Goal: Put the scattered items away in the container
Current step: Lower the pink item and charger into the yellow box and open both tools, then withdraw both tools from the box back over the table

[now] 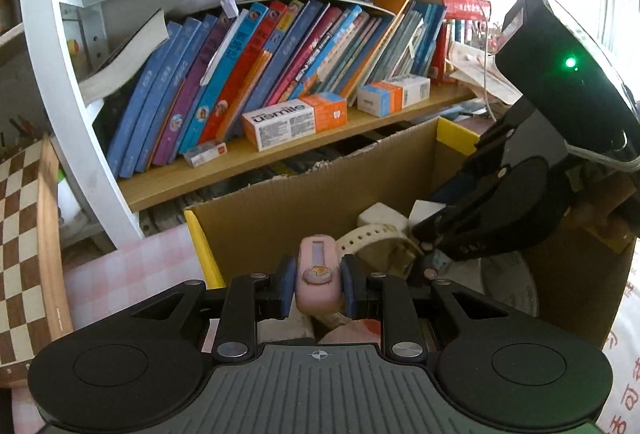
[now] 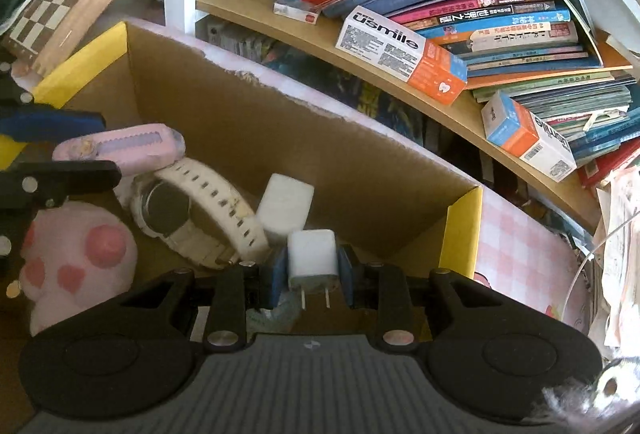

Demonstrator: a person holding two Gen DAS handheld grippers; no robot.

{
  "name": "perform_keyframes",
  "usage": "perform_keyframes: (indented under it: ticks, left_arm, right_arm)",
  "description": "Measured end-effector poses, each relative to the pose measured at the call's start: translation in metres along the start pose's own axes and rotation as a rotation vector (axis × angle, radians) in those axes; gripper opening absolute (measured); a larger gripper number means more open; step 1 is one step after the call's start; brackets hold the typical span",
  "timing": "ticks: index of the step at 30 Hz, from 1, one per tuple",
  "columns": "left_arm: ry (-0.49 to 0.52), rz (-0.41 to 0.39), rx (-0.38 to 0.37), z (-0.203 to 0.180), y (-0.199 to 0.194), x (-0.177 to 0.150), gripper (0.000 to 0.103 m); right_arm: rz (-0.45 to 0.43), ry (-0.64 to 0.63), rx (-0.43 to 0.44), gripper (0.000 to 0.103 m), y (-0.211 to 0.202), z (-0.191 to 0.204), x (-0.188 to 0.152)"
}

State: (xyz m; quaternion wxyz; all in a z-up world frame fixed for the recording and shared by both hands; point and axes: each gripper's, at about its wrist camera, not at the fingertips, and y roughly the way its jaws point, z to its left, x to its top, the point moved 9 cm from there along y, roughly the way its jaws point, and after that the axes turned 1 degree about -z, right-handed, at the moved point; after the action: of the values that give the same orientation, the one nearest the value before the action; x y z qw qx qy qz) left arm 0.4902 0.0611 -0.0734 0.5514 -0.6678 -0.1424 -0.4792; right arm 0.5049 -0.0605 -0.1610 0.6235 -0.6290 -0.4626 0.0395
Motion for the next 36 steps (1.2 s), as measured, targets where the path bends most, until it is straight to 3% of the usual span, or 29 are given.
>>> perform_keyframes:
  ticks: [5, 12, 15, 21, 26, 36]
  left_arm:
    - [0.032, -0.006, -0.011, -0.007, -0.007, 0.0, 0.038]
    - [0.066, -0.064, 0.013, -0.024, -0.041, 0.009, 0.041]
    - [0.079, -0.087, 0.027, -0.036, -0.062, 0.012, 0.047]
    - [0.1, -0.153, 0.067, -0.066, -0.109, 0.02, 0.05]
    - [0.009, -0.202, 0.101, -0.084, -0.15, 0.02, 0.058]
    - [-0.142, -0.211, 0.233, -0.131, -0.2, -0.01, 0.06]
  right_arm:
    - [-0.04, 0.015, 0.009, 0.049, -0.009, 0.002, 0.003]
    - [-0.132, 0.041, 0.021, 0.051, -0.05, 0.001, 0.003]
    - [-0.181, 0.057, 0.037, 0.051, -0.075, 0.002, -0.002]
    - [-0.296, 0.039, 0.07, 0.054, -0.134, 0.007, -0.014]
    - [-0.392, 0.035, 0.115, 0.056, -0.183, 0.015, -0.031]
    - [-0.48, 0.055, 0.181, 0.059, -0.238, 0.033, -0.103]
